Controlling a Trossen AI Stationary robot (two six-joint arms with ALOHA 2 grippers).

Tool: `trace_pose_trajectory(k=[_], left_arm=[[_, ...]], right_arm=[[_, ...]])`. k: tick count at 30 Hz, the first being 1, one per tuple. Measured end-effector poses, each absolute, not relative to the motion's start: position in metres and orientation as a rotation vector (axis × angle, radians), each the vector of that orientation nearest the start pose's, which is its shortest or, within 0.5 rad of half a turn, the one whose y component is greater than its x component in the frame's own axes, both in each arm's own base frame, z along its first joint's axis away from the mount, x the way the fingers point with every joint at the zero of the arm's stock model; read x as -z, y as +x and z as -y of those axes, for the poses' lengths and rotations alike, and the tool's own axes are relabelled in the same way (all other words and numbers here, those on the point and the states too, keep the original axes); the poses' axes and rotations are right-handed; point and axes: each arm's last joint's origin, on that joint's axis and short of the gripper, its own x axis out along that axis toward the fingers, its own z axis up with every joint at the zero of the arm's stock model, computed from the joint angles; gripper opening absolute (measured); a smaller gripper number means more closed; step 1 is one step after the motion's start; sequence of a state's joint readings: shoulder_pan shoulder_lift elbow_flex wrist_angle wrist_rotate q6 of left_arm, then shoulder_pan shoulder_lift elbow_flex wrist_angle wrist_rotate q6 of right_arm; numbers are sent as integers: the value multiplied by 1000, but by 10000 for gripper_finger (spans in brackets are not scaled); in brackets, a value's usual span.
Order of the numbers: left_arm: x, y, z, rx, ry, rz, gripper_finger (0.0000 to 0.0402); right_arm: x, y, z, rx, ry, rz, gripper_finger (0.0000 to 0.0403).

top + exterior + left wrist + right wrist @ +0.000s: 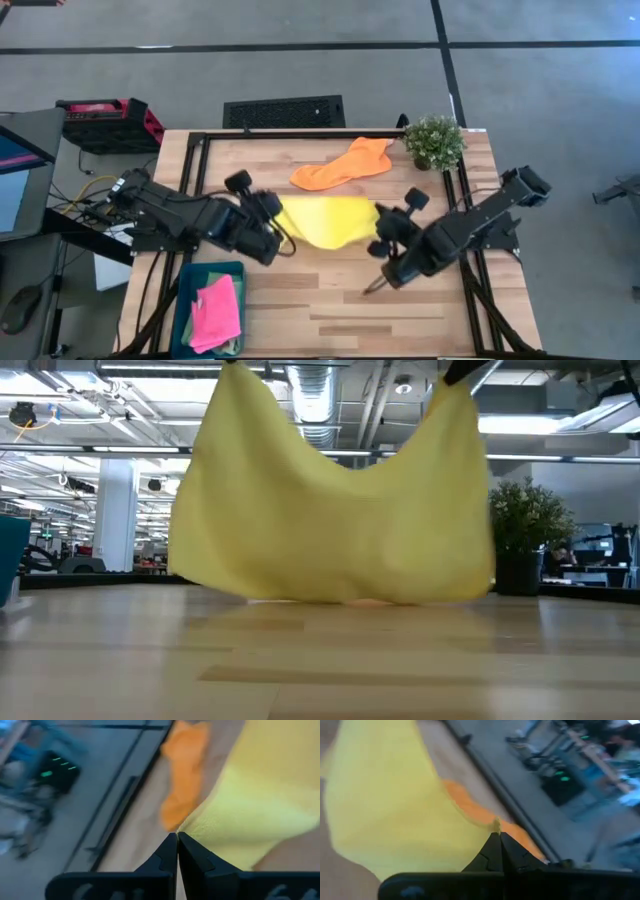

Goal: Fold microfiber towels
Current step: Fold the yellow microfiber towel

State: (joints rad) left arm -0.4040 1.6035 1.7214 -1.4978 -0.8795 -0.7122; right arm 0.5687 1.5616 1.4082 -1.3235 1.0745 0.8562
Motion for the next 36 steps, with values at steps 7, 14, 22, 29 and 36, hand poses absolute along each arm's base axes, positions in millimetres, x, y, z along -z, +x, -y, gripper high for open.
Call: trace_pose_trajectory(k=[7, 14, 22, 29, 36], left_arm=[[-373, 273, 50, -920, 306, -882, 0], [-377, 276, 36, -997, 418, -853, 0], [-362, 272, 63, -758, 248, -1012, 0], [-320, 264, 104, -597, 154, -1116, 0], [-282, 254, 149, -437, 32, -1102, 0]], right_arm=[[-314, 255, -90, 926, -402, -693, 0], [-319, 254, -64, 1022, -456, -727, 1], [-309, 249, -81, 868, -339, -883, 1], [-283, 242, -115, 726, -180, -963, 1], [-258, 229, -161, 565, -57, -1004, 1]])
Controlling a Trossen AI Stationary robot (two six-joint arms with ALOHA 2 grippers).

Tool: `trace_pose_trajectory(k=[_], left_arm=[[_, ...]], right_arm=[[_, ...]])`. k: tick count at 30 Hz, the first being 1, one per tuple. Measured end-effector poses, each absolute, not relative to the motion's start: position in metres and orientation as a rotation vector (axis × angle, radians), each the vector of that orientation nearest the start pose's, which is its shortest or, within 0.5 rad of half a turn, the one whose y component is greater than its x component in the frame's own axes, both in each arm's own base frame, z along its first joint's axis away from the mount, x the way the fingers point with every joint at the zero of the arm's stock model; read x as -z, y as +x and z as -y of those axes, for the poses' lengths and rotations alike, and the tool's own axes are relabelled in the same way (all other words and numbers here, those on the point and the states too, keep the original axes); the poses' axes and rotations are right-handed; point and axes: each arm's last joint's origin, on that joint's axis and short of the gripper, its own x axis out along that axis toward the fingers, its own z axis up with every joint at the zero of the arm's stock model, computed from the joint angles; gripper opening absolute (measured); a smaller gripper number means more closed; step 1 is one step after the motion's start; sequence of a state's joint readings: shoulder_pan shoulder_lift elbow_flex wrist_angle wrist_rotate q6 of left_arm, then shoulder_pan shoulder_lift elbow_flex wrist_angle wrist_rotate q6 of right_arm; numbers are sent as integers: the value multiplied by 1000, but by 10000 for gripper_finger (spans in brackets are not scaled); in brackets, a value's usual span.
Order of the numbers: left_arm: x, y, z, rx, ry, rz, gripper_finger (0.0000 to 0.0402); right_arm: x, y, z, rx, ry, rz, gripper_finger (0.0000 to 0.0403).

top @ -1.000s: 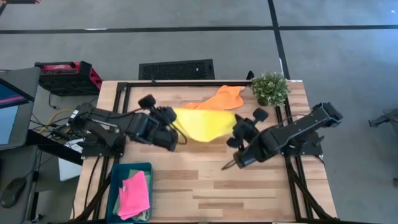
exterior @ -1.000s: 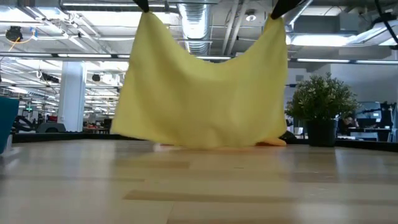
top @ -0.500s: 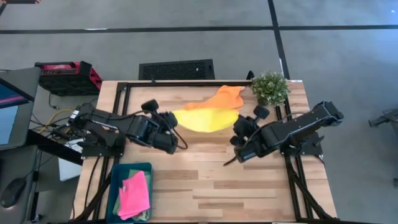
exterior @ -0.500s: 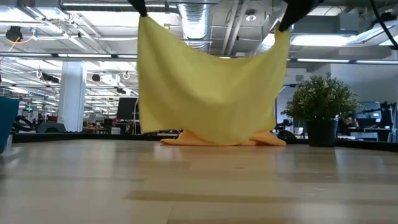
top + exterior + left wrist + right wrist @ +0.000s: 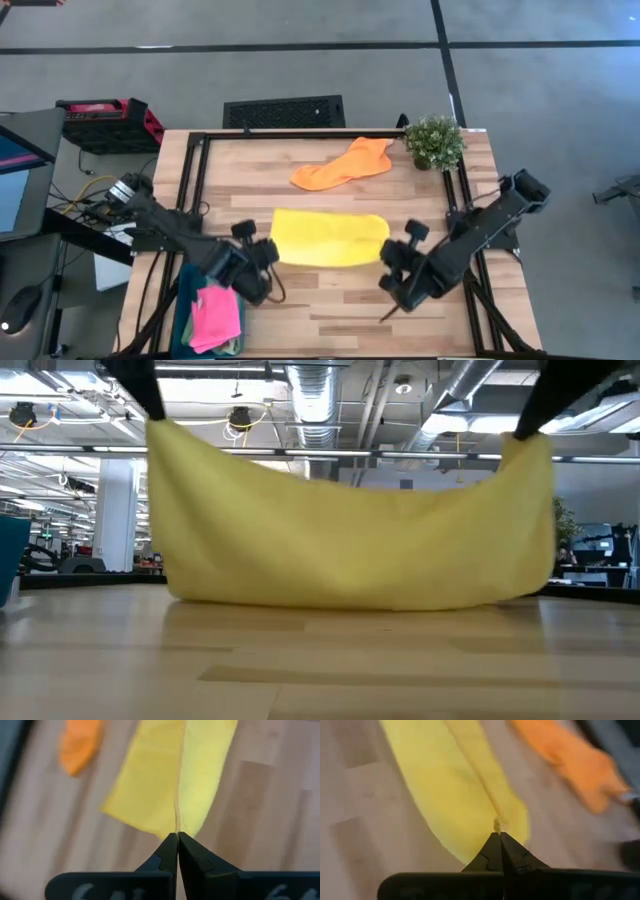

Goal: Fold microfiber towels
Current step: Fold the yellow microfiber towel

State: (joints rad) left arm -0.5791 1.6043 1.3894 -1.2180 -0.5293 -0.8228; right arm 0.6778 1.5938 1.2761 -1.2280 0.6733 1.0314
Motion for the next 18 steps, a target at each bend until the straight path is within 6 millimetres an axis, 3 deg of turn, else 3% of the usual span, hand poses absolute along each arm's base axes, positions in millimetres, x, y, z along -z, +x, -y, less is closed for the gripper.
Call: trace_pose_trajectory(k=[8, 14, 18], left_arm=[[-243, 244, 172, -369, -111, -1072, 0], [-227, 241, 172, -379, -148, -1082, 0], [-226, 244, 167, -410, -145, -1066, 0]], right_arm=[[-211, 237, -202, 483, -58, -1107, 1], [-186, 241, -208, 552, -72, -1144, 1], [-187, 244, -203, 573, -71, -1142, 1]])
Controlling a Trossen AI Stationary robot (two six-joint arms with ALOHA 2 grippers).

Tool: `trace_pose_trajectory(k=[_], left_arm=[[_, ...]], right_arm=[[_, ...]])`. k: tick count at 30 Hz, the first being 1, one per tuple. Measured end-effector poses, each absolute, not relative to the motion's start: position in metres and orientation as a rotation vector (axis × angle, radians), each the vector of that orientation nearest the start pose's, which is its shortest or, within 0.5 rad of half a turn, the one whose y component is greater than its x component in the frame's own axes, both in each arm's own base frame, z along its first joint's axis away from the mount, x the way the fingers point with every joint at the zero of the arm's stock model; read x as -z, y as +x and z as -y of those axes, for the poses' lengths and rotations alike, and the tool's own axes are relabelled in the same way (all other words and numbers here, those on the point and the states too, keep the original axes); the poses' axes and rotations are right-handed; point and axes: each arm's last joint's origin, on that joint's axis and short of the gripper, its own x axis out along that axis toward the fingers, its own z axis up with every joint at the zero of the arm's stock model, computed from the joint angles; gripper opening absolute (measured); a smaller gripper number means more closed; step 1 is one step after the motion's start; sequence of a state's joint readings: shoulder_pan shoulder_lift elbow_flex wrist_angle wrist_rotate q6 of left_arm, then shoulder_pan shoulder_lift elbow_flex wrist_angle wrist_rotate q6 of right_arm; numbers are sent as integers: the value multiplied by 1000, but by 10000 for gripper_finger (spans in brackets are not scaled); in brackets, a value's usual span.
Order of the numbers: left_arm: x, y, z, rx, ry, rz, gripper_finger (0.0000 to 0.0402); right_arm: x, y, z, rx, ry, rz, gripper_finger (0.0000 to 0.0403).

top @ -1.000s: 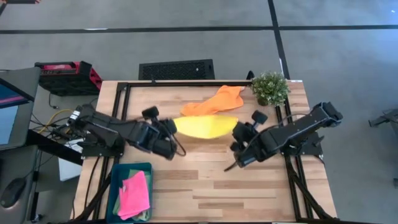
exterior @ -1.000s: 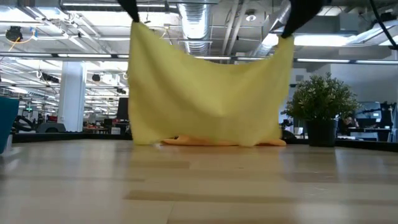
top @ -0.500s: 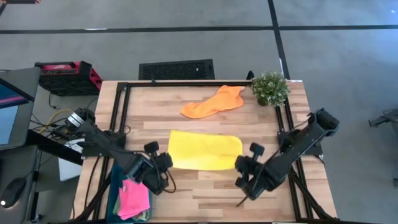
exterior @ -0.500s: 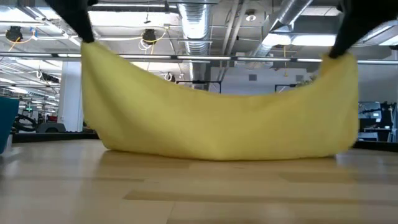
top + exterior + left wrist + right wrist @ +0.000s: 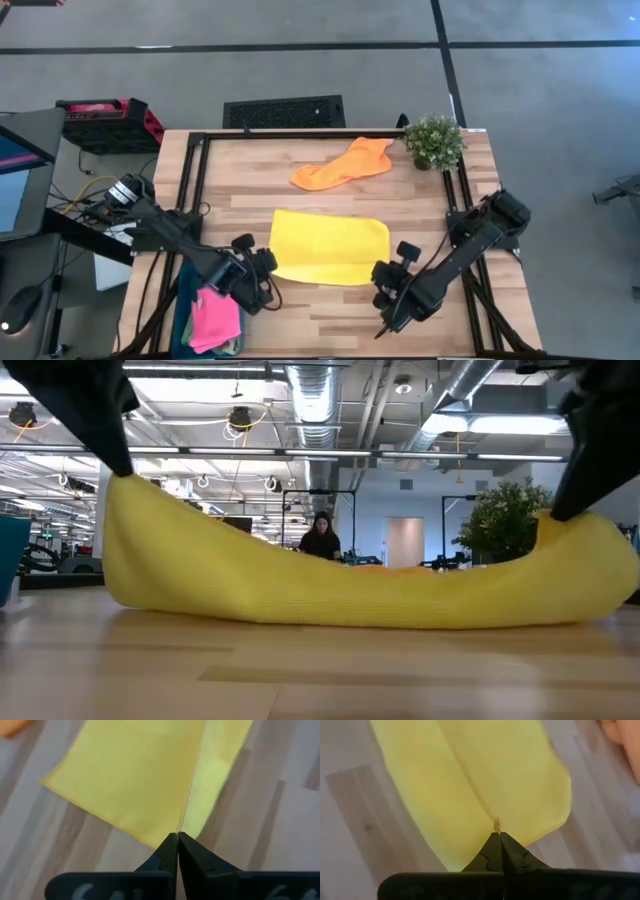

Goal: Fold microfiber towels
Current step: Fold the yellow microfiber towel

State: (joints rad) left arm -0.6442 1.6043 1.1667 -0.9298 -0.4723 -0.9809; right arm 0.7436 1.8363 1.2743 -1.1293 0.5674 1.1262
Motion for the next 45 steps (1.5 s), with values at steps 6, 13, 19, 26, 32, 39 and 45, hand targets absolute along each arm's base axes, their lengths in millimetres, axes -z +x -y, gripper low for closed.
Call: trace_pose_trajectory(k=[6, 13, 19, 26, 32, 39, 45], left_arm=[[-227, 250, 151, -505, -123, -1040, 0], [-227, 257, 120, -693, -99, -1017, 0], [-227, 267, 96, -756, -102, -1031, 0], [-227, 274, 75, -792, -101, -1060, 0], [-227, 277, 63, -808, -113, -1082, 0], [-227, 278, 56, -835, -133, -1079, 0], [-227, 279, 50, -849, -115, -1077, 22]], right_arm=[[-201, 246, -182, 659, -100, -1128, 1], [-204, 258, -149, 807, -99, -1162, 1], [-205, 267, -128, 872, -100, -1184, 1], [-205, 272, -111, 917, -97, -1214, 1], [-205, 275, -102, 946, -81, -1221, 4], [-205, 278, -95, 965, -60, -1231, 37], [-205, 280, -90, 981, -48, -1236, 69]])
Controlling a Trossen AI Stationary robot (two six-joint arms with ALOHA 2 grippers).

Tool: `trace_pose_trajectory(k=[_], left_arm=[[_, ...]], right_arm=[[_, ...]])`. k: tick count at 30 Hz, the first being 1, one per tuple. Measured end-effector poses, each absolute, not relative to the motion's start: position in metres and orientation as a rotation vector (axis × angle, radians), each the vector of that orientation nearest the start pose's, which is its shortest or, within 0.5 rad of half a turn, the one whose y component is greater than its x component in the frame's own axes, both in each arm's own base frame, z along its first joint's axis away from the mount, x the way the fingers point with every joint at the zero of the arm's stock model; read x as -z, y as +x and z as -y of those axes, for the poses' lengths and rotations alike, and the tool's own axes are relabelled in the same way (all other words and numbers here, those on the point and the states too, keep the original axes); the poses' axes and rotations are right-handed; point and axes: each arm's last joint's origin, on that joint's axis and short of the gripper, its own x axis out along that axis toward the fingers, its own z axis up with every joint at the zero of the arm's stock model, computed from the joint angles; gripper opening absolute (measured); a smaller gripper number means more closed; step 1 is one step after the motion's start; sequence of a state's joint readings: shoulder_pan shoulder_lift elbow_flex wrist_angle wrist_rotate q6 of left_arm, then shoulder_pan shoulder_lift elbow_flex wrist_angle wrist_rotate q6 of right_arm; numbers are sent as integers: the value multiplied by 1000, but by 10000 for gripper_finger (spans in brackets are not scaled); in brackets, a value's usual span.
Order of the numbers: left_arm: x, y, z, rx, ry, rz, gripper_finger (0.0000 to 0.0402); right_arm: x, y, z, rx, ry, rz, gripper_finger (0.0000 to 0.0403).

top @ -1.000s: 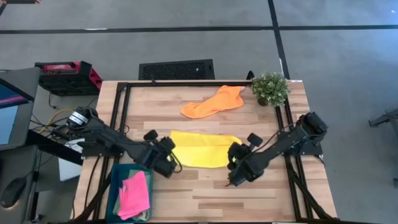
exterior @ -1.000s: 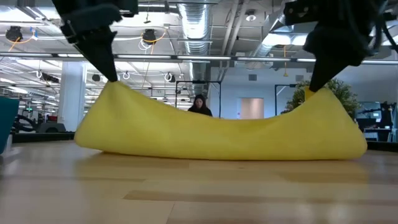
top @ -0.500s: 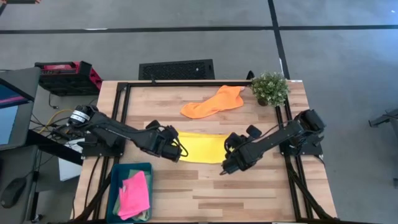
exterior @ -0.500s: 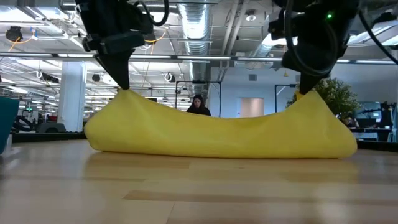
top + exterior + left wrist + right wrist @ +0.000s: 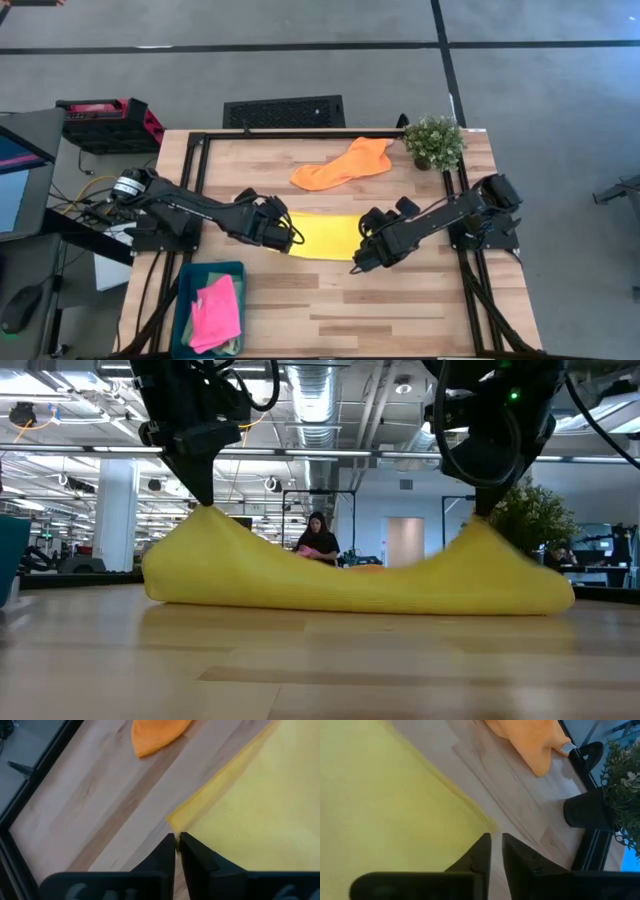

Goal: Fold microfiber towels
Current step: Fold the yellow microfiber towel

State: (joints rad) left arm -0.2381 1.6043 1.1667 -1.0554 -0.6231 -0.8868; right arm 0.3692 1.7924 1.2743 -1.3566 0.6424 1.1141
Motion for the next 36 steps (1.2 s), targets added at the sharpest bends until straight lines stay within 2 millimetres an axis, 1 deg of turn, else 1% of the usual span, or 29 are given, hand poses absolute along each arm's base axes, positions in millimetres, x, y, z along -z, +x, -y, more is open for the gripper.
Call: trace_pose_trajectory(k=[4, 10, 13, 16, 18, 21, 24, 26, 28, 30, 33, 36], left_arm=[[-227, 280, 46, -851, -104, -1085, 56], [-227, 281, 40, -865, -104, -1089, 119], [-227, 281, 38, -870, -91, -1089, 143], [-227, 281, 40, -852, -102, -1103, 156], [-226, 280, 47, -812, -89, -1119, 160], [-227, 277, 63, -774, -55, -1106, 161], [-227, 272, 80, -738, -26, -1082, 162], [-227, 268, 93, -702, -8, -1075, 162], [-227, 264, 104, -662, 15, -1072, 162], [-227, 259, 116, -626, 40, -1065, 162], [-227, 252, 130, -580, 64, -1055, 162], [-227, 246, 142, -552, 67, -1044, 162]], right_arm=[[-205, 281, -86, 976, -57, -1248, 101], [-204, 282, -81, 978, -6, -1291, 166], [-204, 282, -82, 945, -42, -1317, 192], [-204, 281, -85, 876, -72, -1374, 208], [-203, 279, -90, 796, -119, -1427, 213], [-201, 277, -107, 594, -226, -1486, 214], [-199, 276, -126, 368, -352, -1502, 212], [-199, 274, -137, 257, -421, -1487, 209], [-198, 274, -145, 193, -460, -1463, 207], [-198, 275, -150, 163, -460, -1442, 203], [-194, 276, -151, 137, -426, -1430, 198], [-182, 274, -148, 117, -419, -1439, 193]])
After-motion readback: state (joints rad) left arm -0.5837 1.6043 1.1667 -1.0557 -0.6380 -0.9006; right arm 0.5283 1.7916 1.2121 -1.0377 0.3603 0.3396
